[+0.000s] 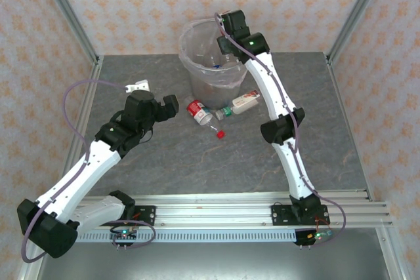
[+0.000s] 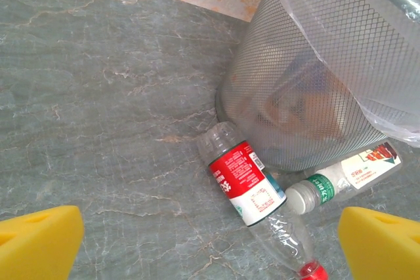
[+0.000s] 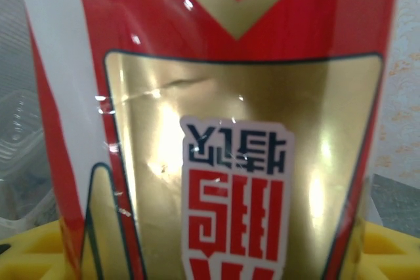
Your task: Put the plastic bottles in the bin
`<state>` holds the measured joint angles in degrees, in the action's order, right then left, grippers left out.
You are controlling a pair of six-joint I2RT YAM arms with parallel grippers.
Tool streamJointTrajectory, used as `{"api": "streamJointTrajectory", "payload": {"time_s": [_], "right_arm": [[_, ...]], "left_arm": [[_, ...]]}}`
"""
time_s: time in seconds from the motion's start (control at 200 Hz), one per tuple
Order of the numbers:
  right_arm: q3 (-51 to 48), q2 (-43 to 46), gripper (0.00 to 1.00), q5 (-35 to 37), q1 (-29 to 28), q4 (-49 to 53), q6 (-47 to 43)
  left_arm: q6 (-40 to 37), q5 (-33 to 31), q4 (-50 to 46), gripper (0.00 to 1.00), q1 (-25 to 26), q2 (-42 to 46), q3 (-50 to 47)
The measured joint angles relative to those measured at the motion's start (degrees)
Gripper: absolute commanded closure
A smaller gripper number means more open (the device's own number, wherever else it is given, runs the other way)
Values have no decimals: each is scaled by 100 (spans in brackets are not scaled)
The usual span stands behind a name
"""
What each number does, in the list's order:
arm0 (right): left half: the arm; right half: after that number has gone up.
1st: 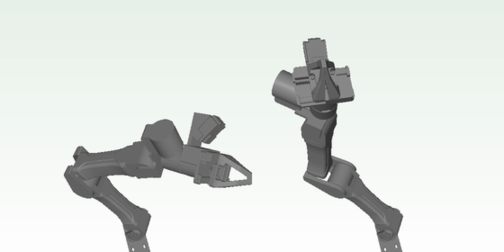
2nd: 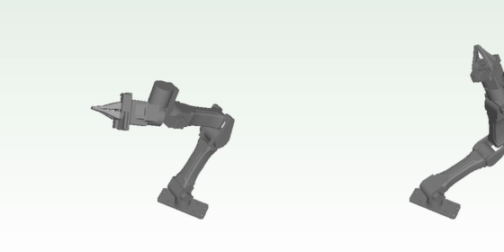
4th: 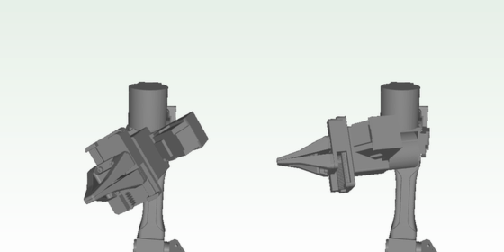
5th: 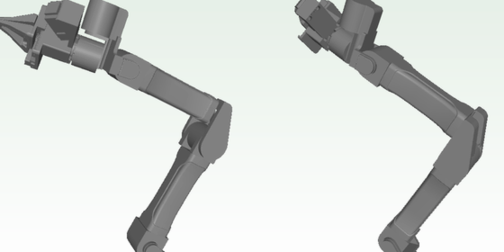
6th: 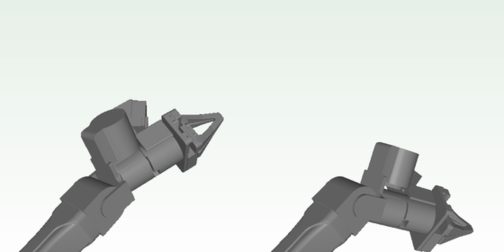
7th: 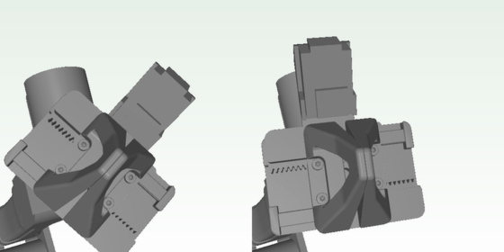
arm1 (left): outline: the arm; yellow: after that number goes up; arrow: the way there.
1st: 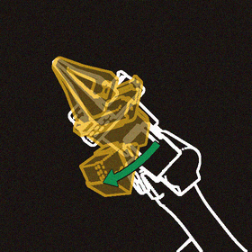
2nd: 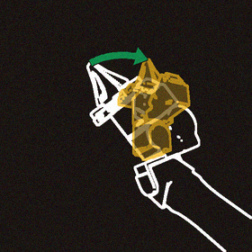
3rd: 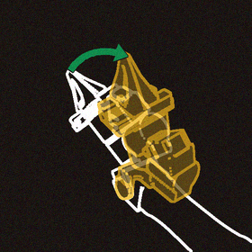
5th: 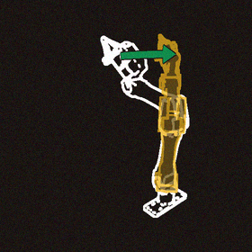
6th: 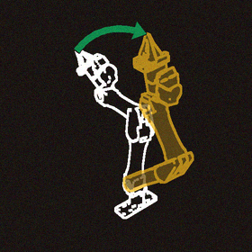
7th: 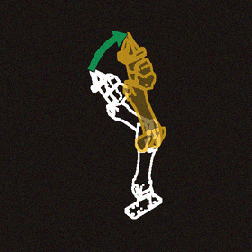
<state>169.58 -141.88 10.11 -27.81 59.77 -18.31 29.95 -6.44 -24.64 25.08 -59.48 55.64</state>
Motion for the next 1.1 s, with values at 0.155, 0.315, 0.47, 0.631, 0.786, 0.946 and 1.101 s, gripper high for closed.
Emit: {"api": "streamJointTrajectory", "payload": {"time_s": [0.155, 0.315, 0.47, 0.631, 0.786, 0.946, 1.101], "right_arm": [[2, -26, 22, 131, 0, 4, -70], [-61, 0, 16, 114, 0, 0, -92], [-778, 417, 13, 4, 0, -20, -129], [-1429, 990, 11, -109, 0, -109, -146], [-1617, 1416, 8, -267, 0, -195, -125], [-2468, 2133, 5, -570, 0, -439, -37], [-3840, 3132, 1, -804, 0, -656, -17]], "left_arm": [[2, 0, -2, 0, 0, -39, 0], [9, 0, 0, 0, 0, -79, 0], [13, 0, 0, 0, -2, -138, 0], [13, 2, 7, 0, 0, -197, -92], [15, 9, 7, 0, 0, -326, -155], [57, 55, 9, 0, 0, -448, -175], [315, 177, 59, 0, 0, -603, -201]]}}
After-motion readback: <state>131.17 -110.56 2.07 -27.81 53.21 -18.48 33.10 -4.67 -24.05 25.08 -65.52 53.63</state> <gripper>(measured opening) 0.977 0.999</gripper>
